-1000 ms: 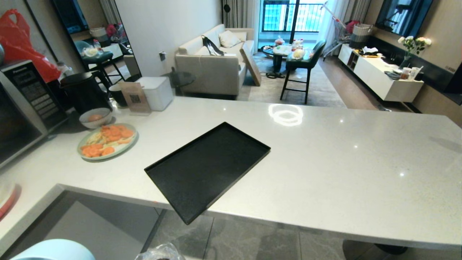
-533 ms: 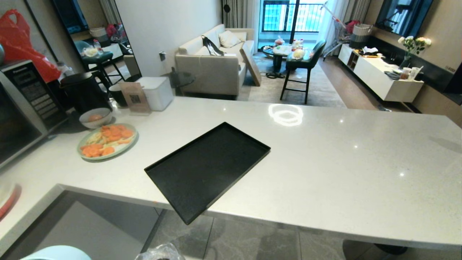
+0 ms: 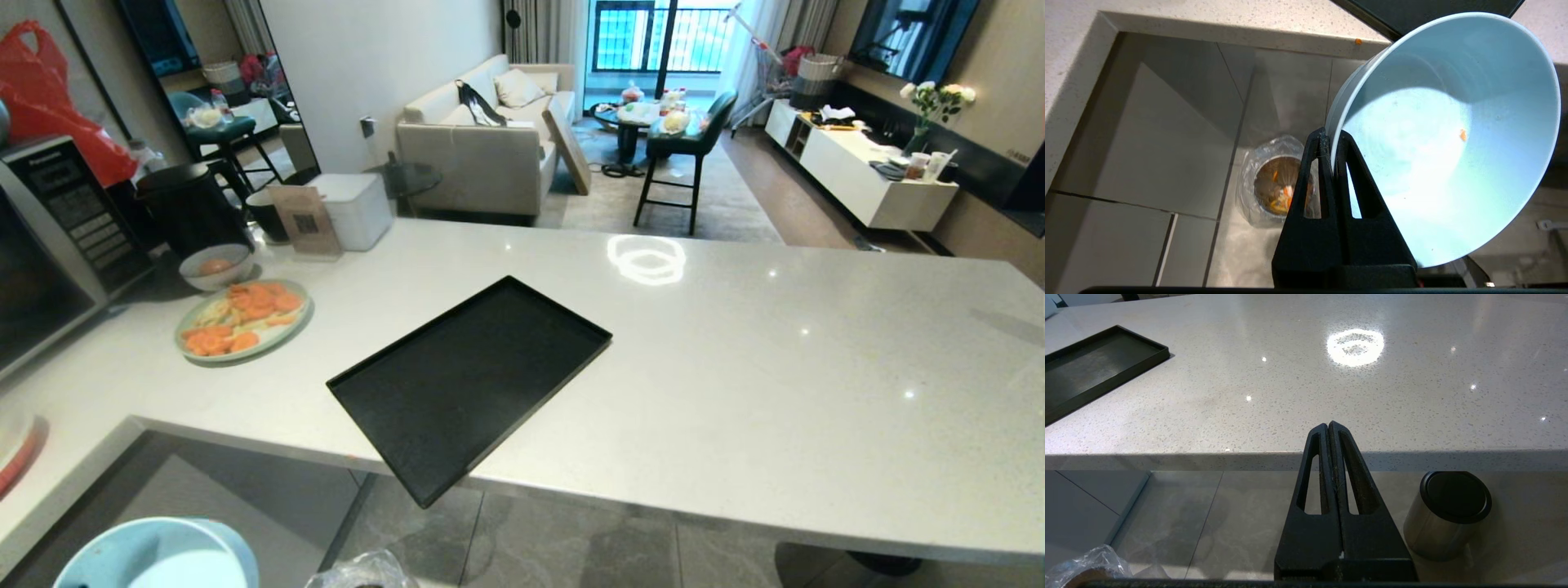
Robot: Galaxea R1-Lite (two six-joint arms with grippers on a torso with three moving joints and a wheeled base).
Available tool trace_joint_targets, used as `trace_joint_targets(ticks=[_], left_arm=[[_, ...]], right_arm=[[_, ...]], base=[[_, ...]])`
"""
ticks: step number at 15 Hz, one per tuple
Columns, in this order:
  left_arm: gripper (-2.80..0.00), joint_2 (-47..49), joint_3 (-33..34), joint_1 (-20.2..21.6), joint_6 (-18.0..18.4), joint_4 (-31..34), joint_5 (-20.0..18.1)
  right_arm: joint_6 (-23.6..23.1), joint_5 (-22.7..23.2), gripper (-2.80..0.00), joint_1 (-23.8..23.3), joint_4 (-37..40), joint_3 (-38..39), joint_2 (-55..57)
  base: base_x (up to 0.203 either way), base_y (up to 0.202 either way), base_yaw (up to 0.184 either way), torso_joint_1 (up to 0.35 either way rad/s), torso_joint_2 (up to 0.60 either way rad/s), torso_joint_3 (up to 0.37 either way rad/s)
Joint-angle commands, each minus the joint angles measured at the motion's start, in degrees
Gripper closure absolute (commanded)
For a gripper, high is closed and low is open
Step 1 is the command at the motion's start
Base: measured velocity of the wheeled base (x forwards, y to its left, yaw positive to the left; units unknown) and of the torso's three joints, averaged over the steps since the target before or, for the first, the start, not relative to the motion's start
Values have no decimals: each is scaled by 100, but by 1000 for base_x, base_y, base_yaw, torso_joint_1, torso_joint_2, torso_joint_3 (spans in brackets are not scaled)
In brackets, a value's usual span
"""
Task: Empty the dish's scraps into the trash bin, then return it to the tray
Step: Put the bowl back to the table
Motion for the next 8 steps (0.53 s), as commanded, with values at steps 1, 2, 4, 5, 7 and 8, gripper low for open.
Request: trace_joint_targets(ticks=[1,2,4,5,7,8], left_arm=[[0,1261,-374,-49,2,7,-4],[0,1540,-533,-56,5,4,-9],[0,2169,-894,-84,11,-3,-13],[0,2457,-1073,-117,14,-4,-14],[0,2998,-1422,-150,33,-1,-15],[0,3280,-1612,-157,73,1,-13]], right_arm=[[8,-3,0,0,-2,0,-1],[4,-3,0,0,-2,0,-2],[3,-3,0,0,-2,0,6],[3,-3,0,0,-2,0,-2],[3,-3,0,0,-2,0,-2],[3,-3,0,0,-2,0,-1]], base=[[0,0,0,0,0,0],[0,0,0,0,0,0],[0,0,0,0,0,0],[0,0,0,0,0,0],[0,0,0,0,0,0],[0,0,0,0,0,0]])
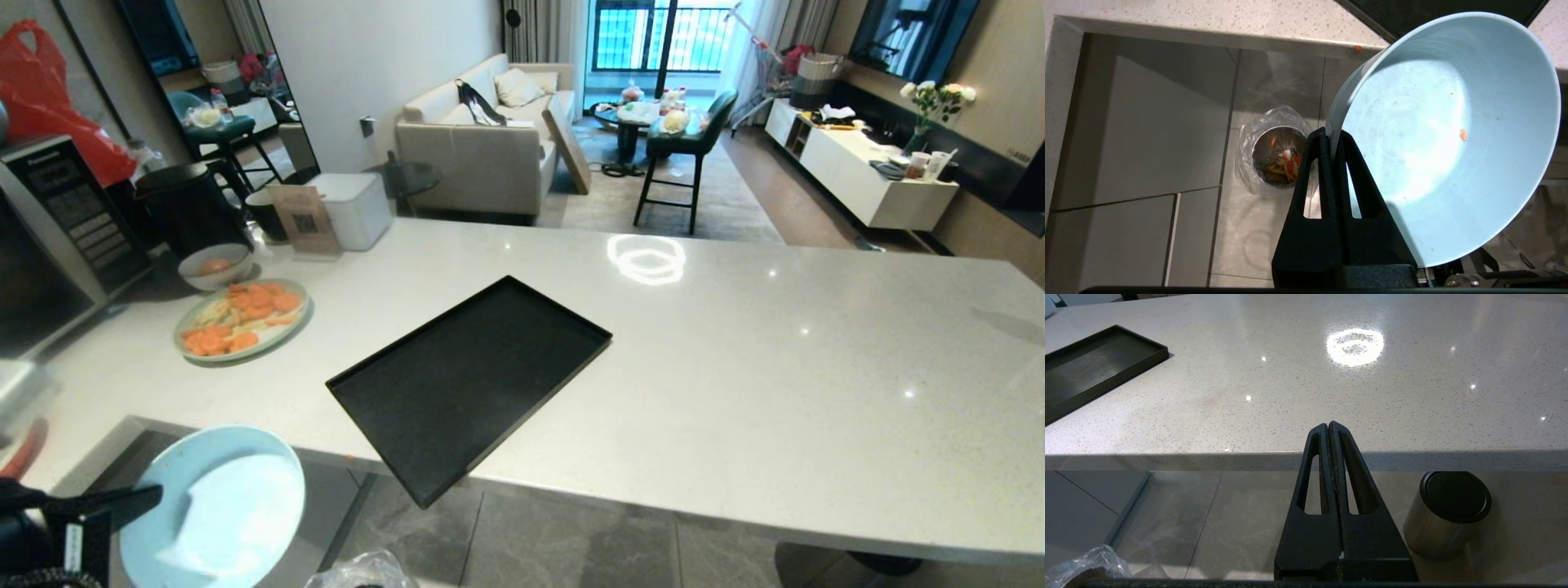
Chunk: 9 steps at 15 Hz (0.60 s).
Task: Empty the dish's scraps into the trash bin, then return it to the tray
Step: Put the bowl back to the table
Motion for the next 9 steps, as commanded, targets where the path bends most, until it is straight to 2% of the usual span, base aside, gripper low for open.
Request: trace_joint_targets(ticks=[1,9], left_arm=[[0,1011,-451,-20,72,15,6],[0,2868,-2047,-148,548,66,7]], right_arm=[[4,-2,0,0,-2,0,-2],[4,-2,0,0,-2,0,2]], base=[[0,0,0,0,0,0],[0,0,0,0,0,0]])
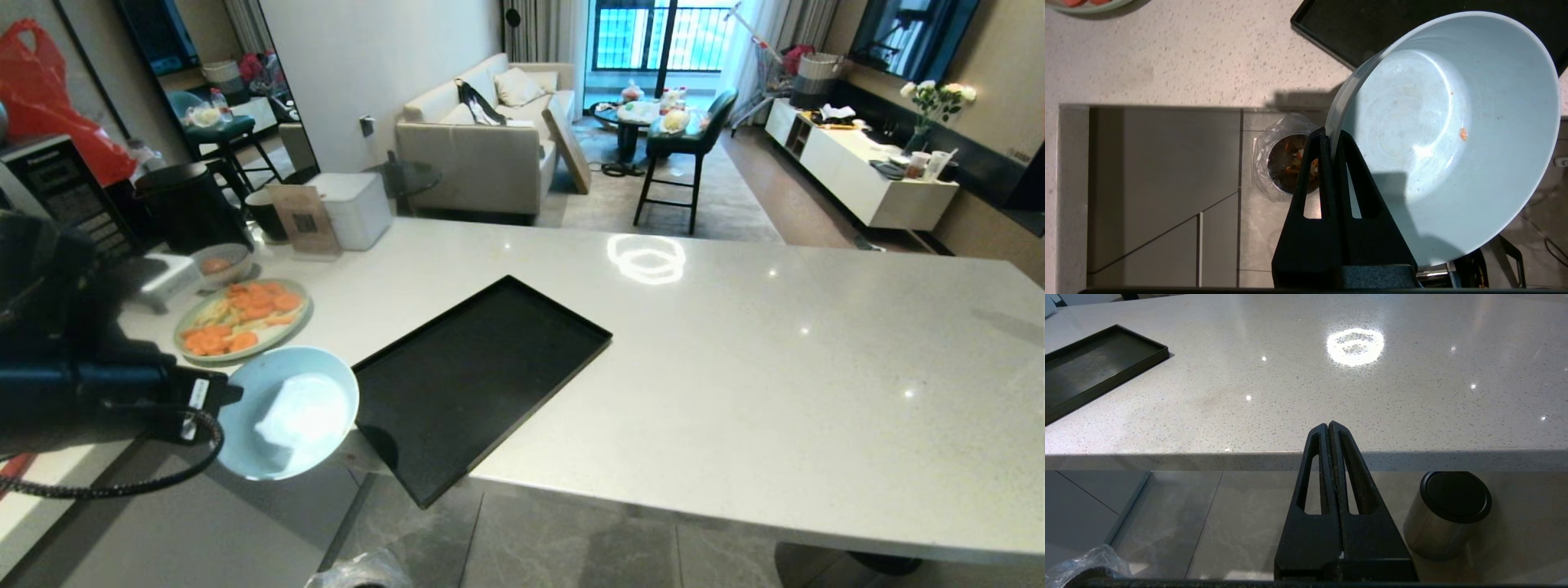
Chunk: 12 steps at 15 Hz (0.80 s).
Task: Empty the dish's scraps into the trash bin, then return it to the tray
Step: Put the bowl back to the table
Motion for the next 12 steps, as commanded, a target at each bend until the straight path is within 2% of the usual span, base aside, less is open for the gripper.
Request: trace_joint_targets(ticks=[1,4,12], left_arm=[[0,739,-491,-128,54,92,0],[0,1322,-1258,-347,67,549,-3],[0,2628,-2351,-917,60,643,-114]], right_arm=[[3,-4,0,0,-2,0,2],[3,-4,0,0,-2,0,-2],[3,-4,0,0,-2,0,-2]], base=[[0,0,0,0,0,0],[0,0,0,0,0,0],[0,0,0,0,0,0]])
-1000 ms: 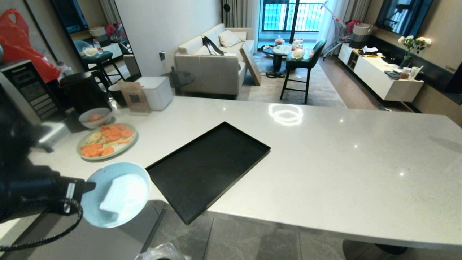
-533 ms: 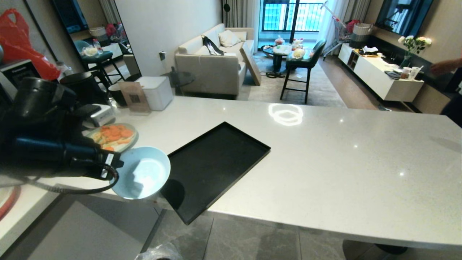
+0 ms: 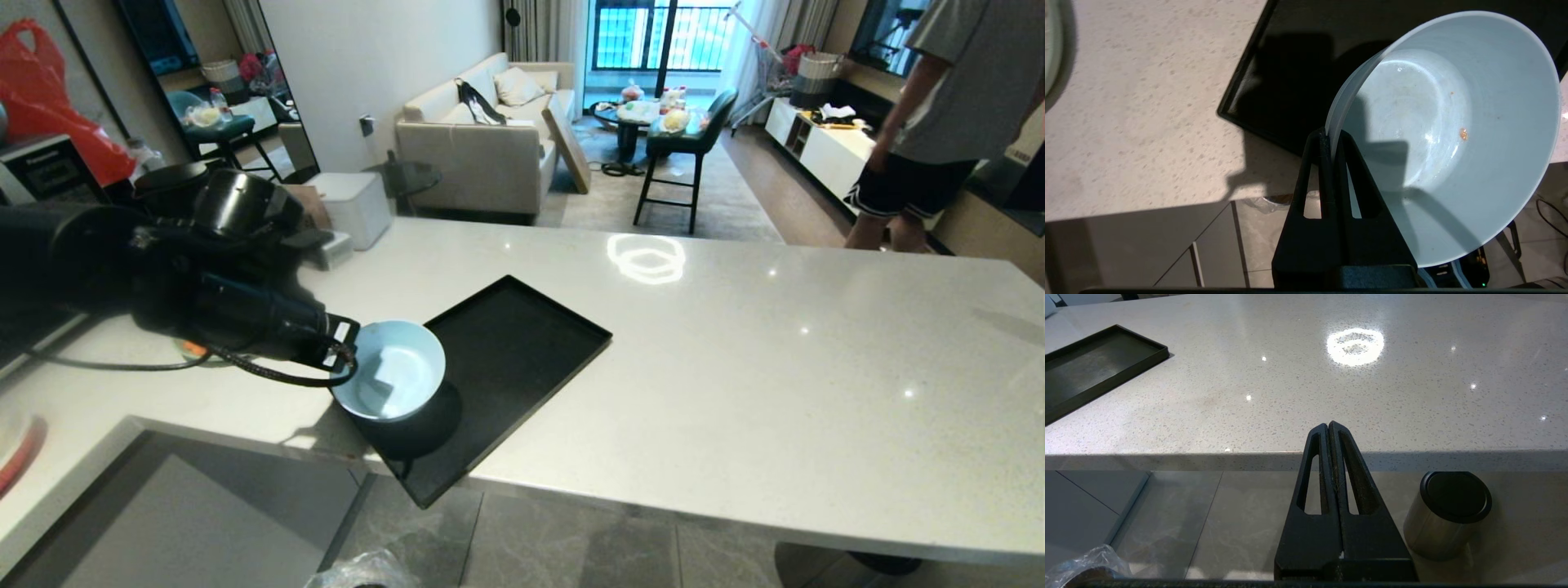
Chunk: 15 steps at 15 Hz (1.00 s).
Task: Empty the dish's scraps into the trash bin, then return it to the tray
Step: Put the bowl back to the table
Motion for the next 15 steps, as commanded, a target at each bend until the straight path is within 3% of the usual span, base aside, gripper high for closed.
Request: trace_joint_targets(ticks=[1,12,15], left_arm=[[0,484,-248,-157,4,49,-93],[0,2021,-3074,-449,4,2074,-391],[0,2497,-3792,-445,0,2314,-563]], right_arm=[[6,-1,0,0,-2,0,-2],[0,-1,0,0,-2,0,2],[9,-1,0,0,-2,0,-2]], base=[[0,0,0,0,0,0],[0,0,0,0,0,0],[0,0,0,0,0,0]])
